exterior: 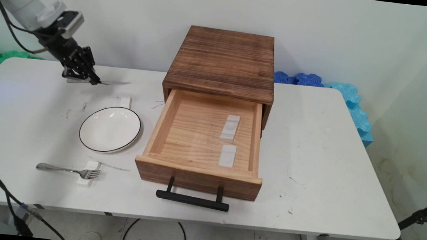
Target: Place the picked object into the drawer
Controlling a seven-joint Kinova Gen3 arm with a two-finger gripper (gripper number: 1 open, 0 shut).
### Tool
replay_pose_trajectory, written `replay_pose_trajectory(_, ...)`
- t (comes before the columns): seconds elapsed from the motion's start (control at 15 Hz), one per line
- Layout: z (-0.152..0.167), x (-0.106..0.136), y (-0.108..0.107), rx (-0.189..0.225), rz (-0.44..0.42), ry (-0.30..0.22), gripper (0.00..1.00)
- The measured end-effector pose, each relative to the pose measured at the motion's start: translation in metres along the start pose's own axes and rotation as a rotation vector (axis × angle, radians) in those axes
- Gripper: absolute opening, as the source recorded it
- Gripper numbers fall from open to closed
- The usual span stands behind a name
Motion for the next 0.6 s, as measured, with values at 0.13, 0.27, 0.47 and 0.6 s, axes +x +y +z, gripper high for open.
replay_pose_trajectory(0.13, -0.017, 0.004, 0.003, 0.005, 0.010, 0.008, 0.00)
replay_pose_trajectory(0.27, -0.033, 0.008, 0.007, 0.009, 0.018, 0.016, 0.00)
replay_pose_trajectory(0.47, -0.056, 0.020, 0.014, 0.012, 0.026, 0.035, 0.00)
replay_pose_trajectory(0.6, -0.070, 0.029, 0.019, 0.015, 0.029, 0.048, 0.00)
